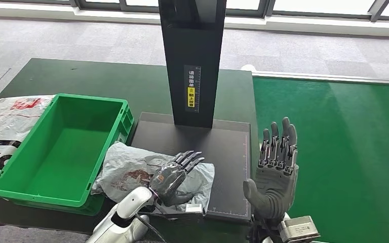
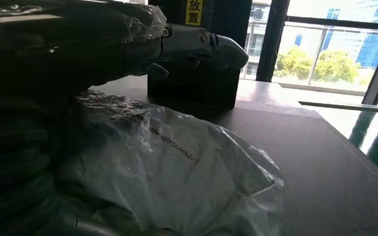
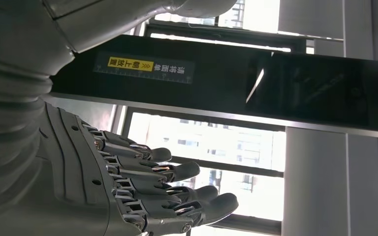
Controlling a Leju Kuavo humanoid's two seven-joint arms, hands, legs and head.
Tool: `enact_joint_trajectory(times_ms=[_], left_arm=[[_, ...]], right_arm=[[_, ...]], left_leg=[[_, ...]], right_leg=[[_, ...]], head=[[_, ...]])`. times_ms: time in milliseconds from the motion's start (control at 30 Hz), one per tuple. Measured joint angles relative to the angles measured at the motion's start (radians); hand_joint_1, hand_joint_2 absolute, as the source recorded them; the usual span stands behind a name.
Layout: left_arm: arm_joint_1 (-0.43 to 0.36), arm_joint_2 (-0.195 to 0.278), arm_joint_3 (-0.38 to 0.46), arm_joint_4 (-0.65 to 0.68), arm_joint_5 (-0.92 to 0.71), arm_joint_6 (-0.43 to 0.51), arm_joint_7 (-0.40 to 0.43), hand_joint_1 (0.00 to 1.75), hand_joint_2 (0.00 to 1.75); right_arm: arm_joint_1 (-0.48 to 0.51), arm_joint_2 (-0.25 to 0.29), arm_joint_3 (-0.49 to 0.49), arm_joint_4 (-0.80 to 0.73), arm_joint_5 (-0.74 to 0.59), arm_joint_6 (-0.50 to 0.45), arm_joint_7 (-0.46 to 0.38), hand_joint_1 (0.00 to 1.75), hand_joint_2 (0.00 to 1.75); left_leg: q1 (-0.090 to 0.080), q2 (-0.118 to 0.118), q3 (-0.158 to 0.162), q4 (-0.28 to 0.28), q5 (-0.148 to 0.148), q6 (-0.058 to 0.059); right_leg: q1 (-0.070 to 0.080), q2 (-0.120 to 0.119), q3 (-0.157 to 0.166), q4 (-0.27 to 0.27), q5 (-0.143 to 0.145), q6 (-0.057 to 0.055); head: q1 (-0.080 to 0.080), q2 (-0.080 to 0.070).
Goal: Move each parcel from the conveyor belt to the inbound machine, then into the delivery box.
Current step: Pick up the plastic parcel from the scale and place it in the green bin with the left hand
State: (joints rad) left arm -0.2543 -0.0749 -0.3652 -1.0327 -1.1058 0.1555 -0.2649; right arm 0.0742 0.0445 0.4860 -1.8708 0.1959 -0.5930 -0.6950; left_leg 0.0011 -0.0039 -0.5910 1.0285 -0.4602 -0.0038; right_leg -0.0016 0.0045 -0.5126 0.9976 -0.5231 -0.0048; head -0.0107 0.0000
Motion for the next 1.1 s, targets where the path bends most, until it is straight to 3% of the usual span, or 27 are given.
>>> enact_joint_trajectory(times_ms=[133, 233, 367, 567, 800, 1100], left_arm=[[0.019, 0.049, -0.001, -0.031, -0.067, -0.068, 0.037, 0.0, 1.75], [0.077, 0.099, 0.0, -0.128, -0.098, -0.149, 0.057, 0.05, 1.75], [0.176, 0.177, 0.001, -0.27, -0.122, -0.222, 0.076, 1.75, 1.75], [0.315, 0.298, 0.006, -0.41, -0.116, -0.292, 0.082, 1.75, 1.75], [0.371, 0.401, 0.008, -0.52, -0.076, -0.341, 0.082, 1.75, 1.75], [0.411, 0.471, 0.005, -0.56, -0.066, -0.378, 0.094, 1.75, 1.75]], right_arm=[[0.004, -0.005, 0.0, 0.0, 0.0, -0.001, 0.0, 0.0, 1.75], [0.008, -0.007, -0.001, 0.0, -0.004, 0.008, 0.0, 0.0, 1.75], [0.009, -0.01, -0.005, 0.0, -0.013, 0.021, 0.0, 0.0, 1.75], [0.006, -0.013, -0.008, 0.001, -0.026, 0.036, 0.0, 0.0, 1.75], [-0.005, -0.016, -0.008, 0.008, -0.042, 0.035, 0.0, 0.0, 1.75], [-0.009, -0.019, -0.008, 0.01, -0.051, 0.029, 0.0, 0.0, 1.75]], left_leg=[[0.0, 0.0, 0.001, -0.001, -0.001, -0.001], [0.0, 0.002, 0.005, -0.002, -0.003, -0.003], [0.0, 0.002, 0.012, -0.004, -0.005, -0.005], [0.001, 0.001, 0.021, -0.006, -0.009, -0.01], [0.002, 0.0, 0.025, -0.008, -0.01, -0.013], [0.002, -0.001, 0.026, -0.01, -0.01, -0.016]], right_leg=[[0.0, 0.0, 0.001, 0.0, -0.001, -0.001], [0.0, 0.002, 0.004, 0.0, -0.002, -0.002], [0.0, 0.001, 0.011, -0.001, -0.006, -0.004], [0.0, 0.001, 0.017, -0.001, -0.011, -0.008], [0.001, -0.001, 0.02, 0.0, -0.013, -0.012], [0.001, -0.001, 0.02, 0.0, -0.014, -0.014]], head=[[0.0, 0.0], [0.0, 0.0], [0.0, 0.0], [0.0, 0.0], [0.0, 0.0], [0.0, 0.0]])
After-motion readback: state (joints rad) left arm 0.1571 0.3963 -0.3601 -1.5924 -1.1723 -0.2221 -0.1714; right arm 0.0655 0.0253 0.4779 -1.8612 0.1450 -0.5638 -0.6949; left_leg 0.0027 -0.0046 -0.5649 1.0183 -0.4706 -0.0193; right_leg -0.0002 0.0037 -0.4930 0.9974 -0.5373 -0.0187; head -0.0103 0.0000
